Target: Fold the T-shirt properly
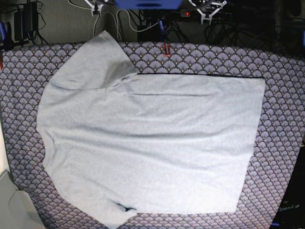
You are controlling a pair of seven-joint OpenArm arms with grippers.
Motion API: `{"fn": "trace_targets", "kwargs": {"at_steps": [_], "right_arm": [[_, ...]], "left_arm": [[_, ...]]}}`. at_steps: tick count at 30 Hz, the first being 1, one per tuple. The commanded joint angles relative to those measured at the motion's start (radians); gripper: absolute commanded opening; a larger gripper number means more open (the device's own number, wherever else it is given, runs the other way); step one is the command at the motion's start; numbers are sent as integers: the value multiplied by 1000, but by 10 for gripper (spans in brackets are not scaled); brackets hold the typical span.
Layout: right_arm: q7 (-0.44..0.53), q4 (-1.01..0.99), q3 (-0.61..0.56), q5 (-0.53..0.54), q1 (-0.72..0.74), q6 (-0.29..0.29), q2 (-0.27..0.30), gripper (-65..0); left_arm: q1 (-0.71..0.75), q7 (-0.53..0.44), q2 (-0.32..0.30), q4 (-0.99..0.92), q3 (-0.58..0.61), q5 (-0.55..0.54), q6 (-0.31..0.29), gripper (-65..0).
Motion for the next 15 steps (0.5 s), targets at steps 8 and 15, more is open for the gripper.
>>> {"fn": "trace_targets", "kwargs": {"at_steps": [8, 15], "right_arm": [[-117, 358, -2, 4, -193, 5, 2, -650], [-192, 655, 0, 4, -319, 5, 0, -650]], "left_arm": [[156, 102, -44, 298, -2, 4, 5, -647], [347, 199, -79, 710, -4, 0, 5, -647]]}}
